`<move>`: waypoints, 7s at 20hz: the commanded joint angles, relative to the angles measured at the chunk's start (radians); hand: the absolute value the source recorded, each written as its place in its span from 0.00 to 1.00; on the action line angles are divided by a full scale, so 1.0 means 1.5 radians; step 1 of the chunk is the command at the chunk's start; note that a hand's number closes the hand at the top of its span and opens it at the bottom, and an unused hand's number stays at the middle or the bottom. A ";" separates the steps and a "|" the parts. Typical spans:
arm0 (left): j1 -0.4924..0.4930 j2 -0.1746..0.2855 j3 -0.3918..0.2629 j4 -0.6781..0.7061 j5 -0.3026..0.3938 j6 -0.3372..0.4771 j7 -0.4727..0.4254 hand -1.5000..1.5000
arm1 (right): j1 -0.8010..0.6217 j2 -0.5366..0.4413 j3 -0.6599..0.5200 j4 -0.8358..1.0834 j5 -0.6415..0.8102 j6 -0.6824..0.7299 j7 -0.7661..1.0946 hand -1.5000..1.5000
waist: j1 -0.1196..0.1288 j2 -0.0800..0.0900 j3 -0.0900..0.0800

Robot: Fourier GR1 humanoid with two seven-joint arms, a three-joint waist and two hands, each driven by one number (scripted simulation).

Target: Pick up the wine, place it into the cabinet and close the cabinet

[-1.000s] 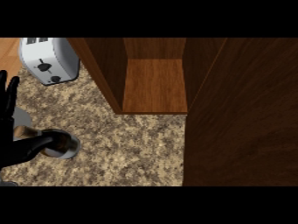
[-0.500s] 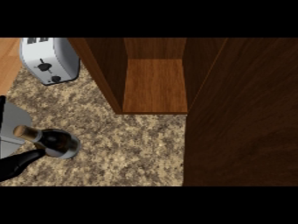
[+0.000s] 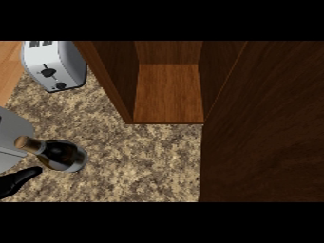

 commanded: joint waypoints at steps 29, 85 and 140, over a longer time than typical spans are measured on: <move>-0.045 0.054 0.088 0.497 -0.007 -0.178 -0.306 0.00 | -0.011 0.019 0.004 -0.009 0.004 0.006 0.022 0.00 | -0.002 0.001 0.000; -0.218 0.039 -0.030 1.044 -0.070 -0.303 -0.695 1.00 | -0.013 0.012 -0.045 0.029 0.008 0.032 -0.010 0.00 | 0.003 -0.001 0.001; -0.300 -0.058 -0.403 0.366 0.026 0.195 -0.252 1.00 | 0.007 0.045 -0.012 0.095 0.058 0.043 -0.088 0.00 | -0.006 0.001 0.000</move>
